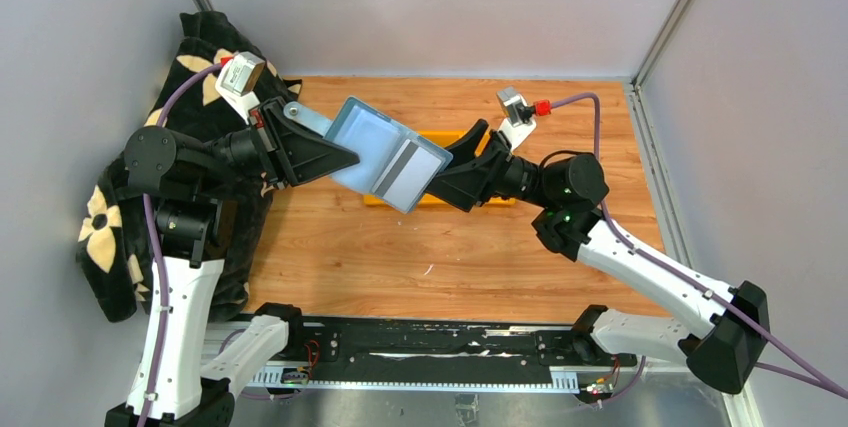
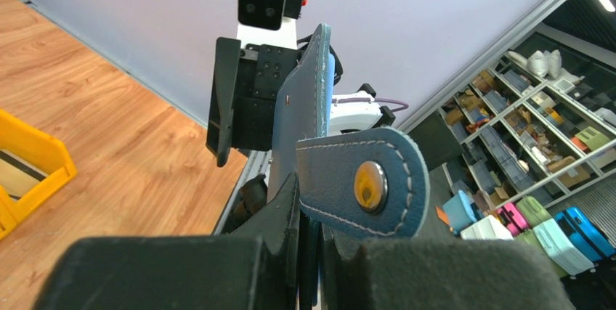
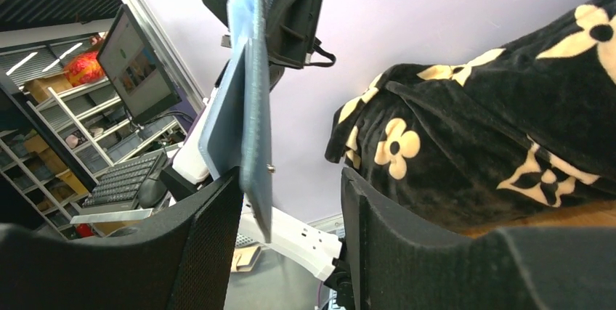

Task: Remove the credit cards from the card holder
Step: Remove the credit card from the card holder.

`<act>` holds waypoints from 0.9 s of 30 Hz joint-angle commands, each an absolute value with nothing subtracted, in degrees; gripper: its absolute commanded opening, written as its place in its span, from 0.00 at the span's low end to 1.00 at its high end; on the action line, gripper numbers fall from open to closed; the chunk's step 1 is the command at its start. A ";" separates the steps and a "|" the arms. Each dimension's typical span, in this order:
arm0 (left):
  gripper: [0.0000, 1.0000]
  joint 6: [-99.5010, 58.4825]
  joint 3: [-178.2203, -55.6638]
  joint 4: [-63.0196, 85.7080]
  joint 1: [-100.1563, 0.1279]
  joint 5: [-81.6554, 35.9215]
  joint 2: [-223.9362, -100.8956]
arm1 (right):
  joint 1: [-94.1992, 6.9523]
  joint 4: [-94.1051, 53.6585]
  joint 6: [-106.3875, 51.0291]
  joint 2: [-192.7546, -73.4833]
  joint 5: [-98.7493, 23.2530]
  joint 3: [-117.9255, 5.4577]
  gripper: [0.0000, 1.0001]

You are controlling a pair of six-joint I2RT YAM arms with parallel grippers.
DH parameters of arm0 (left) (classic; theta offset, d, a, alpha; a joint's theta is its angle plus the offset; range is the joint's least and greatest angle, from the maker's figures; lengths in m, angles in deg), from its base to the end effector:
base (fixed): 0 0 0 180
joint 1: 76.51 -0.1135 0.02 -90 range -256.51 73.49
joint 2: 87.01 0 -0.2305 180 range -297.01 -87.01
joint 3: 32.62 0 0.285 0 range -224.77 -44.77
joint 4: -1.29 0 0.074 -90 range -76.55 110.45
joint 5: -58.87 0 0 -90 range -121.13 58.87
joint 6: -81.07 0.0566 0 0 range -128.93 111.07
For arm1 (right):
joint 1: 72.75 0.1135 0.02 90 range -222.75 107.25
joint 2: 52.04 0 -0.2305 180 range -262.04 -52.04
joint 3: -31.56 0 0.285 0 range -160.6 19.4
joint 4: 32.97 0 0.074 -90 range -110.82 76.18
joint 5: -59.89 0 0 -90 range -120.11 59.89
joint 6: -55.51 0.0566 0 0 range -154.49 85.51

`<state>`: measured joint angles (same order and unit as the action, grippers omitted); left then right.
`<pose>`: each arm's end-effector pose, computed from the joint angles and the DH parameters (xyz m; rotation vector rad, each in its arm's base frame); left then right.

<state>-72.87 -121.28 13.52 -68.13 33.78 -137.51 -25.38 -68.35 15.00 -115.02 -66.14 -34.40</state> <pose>0.1762 -0.0778 0.5103 0.4883 1.5314 -1.6418 0.1745 0.2387 0.4080 -0.6641 1.0287 1.7906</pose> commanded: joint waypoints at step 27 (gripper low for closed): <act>0.00 -69.95 -120.42 13.93 -68.16 34.05 -136.22 | -15.17 -78.05 12.79 -120.00 -56.82 -39.57 0.64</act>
<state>-72.06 -120.80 13.59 -68.13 33.80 -137.07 -17.42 -74.55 15.15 -120.66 -60.87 -37.66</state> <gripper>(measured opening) 0.112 0.634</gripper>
